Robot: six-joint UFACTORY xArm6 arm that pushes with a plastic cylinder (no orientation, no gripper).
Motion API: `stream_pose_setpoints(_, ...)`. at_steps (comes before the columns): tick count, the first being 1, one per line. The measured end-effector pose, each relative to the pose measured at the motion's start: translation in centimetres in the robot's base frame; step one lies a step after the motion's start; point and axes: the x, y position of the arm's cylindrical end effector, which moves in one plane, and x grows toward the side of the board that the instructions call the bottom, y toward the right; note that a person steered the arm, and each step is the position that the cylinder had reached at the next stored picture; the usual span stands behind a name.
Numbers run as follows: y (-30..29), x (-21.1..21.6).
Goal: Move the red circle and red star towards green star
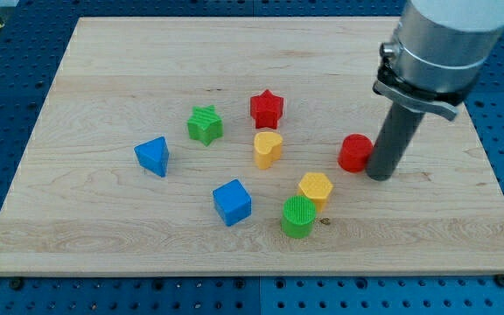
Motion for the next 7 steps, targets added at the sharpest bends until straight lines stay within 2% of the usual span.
stream_pose_setpoints(4, -7.8, -7.8)
stream_pose_setpoints(5, -10.2, -7.8)
stream_pose_setpoints(7, -11.0, -5.4)
